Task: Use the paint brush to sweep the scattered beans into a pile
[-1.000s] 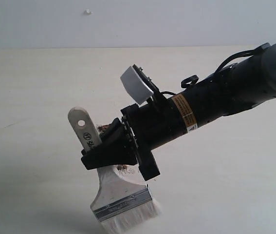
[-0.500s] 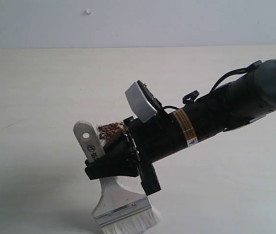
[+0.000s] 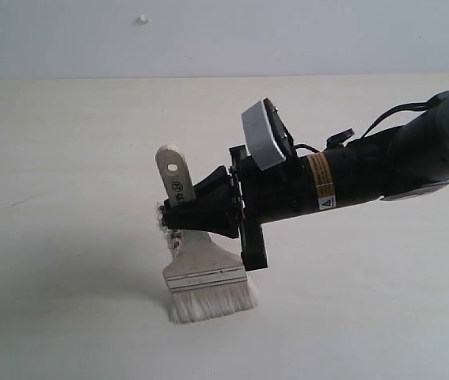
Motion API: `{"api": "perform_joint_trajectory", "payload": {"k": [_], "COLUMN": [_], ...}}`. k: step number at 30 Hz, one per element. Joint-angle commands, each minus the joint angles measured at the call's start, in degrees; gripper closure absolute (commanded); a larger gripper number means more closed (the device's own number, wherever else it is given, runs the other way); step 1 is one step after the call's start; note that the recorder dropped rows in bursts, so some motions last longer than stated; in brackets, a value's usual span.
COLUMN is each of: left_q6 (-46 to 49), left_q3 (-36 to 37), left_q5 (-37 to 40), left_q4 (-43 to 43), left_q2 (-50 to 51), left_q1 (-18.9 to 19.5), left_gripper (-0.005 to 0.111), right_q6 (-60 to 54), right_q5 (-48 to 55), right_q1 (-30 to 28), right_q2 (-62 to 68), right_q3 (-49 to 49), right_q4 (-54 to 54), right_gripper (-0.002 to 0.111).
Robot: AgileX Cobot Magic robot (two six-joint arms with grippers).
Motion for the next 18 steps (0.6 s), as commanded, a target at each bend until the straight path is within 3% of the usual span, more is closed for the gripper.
{"api": "perform_joint_trajectory", "payload": {"k": [1, 18], "left_q6": [0.32, 0.32], "left_q3": [-0.05, -0.05], "left_q5": [0.08, 0.08], "left_q4": [-0.45, -0.45], "left_q2": [-0.40, -0.40], "left_q1": [-0.02, -0.02], "left_gripper": [0.107, 0.107], "right_q6": [-1.28, 4.67], "right_q5": [0.39, 0.35], "right_q1": [-0.31, -0.31], "right_q2": [2.67, 8.97], "right_q3": [-3.06, -17.07], "right_q4": [0.34, -0.41], "right_gripper": [0.108, 0.108]}}
